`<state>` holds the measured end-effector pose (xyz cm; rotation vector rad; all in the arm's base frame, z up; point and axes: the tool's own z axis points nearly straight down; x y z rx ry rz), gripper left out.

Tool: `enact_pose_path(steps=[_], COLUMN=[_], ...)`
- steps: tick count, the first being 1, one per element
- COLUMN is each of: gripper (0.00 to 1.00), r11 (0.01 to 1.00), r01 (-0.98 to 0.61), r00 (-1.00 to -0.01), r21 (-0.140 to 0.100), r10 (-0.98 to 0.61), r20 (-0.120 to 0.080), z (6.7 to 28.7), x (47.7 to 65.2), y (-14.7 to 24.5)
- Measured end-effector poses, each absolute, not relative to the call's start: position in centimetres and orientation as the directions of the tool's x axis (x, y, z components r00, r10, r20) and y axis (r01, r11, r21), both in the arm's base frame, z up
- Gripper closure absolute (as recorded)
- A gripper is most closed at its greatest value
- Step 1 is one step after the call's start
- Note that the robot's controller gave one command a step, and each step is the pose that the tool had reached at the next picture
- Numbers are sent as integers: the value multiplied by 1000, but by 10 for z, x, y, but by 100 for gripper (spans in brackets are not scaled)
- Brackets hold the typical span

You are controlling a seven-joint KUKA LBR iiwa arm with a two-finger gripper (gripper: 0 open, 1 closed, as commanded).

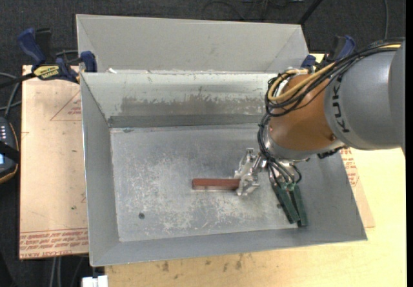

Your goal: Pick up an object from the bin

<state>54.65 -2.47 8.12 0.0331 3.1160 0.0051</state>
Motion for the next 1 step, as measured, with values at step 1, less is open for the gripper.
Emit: enact_pose_path(steps=[1], gripper=[100], r11=[999], r01=[34], r00=[-999], r21=[1], r10=[34], r20=[-2], z=[206], x=[514], y=[-28])
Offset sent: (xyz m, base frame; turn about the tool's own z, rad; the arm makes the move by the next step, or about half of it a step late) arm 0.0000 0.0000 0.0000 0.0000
